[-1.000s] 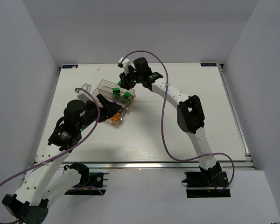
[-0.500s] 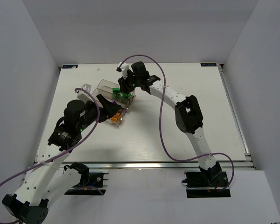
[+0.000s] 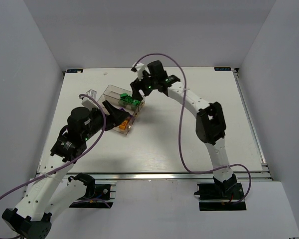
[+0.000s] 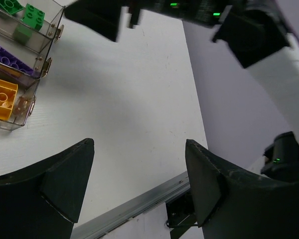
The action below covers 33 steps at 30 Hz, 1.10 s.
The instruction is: Sort the legos into containers by color
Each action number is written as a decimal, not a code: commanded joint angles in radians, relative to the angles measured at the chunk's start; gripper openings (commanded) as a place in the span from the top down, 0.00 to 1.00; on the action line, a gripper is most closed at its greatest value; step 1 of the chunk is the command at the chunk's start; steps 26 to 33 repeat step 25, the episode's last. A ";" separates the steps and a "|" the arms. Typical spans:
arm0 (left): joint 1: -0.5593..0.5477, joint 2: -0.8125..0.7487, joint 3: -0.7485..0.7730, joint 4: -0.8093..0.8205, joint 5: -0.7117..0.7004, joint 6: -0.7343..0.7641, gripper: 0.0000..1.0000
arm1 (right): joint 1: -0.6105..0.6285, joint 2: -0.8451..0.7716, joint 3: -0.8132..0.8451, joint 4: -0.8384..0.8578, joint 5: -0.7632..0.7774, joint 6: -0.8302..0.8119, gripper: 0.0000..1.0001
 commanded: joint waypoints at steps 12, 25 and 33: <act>0.001 -0.005 -0.073 0.078 0.078 0.086 0.02 | -0.116 -0.713 -0.454 -0.350 0.224 0.108 0.11; 0.001 0.017 -0.095 0.127 0.138 0.135 0.02 | -0.183 -1.021 -0.713 -0.331 0.291 0.089 0.11; 0.001 0.017 -0.095 0.127 0.138 0.135 0.02 | -0.183 -1.021 -0.713 -0.331 0.291 0.089 0.11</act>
